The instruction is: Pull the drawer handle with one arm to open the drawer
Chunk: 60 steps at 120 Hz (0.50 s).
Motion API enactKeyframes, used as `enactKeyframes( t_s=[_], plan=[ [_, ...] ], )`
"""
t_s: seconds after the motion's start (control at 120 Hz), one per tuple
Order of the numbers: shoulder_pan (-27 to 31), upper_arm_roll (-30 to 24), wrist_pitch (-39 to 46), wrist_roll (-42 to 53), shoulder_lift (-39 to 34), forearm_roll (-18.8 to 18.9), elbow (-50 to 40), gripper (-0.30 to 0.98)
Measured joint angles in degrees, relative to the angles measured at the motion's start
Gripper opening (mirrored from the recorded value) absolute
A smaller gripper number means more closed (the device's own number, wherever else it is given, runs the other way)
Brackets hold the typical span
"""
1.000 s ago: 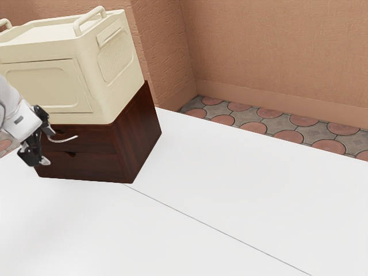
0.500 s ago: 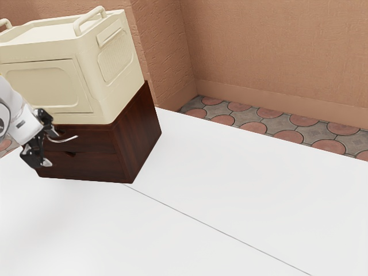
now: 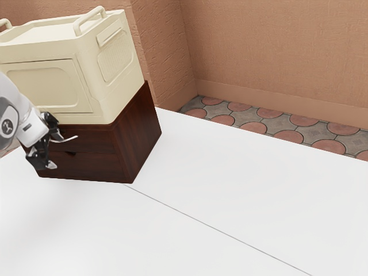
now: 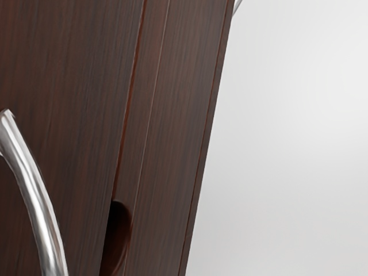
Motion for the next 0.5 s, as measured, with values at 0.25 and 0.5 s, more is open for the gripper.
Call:
enactKeyframes(
  t_s=[0.25,0.5],
  plan=[
    [-0.5,0.0,0.3,0.7,-1.1,-0.8,-0.5,0.50],
    [-0.5,0.0,0.0,1.2,-5.4,-1.2,-3.5,0.34]
  ],
)
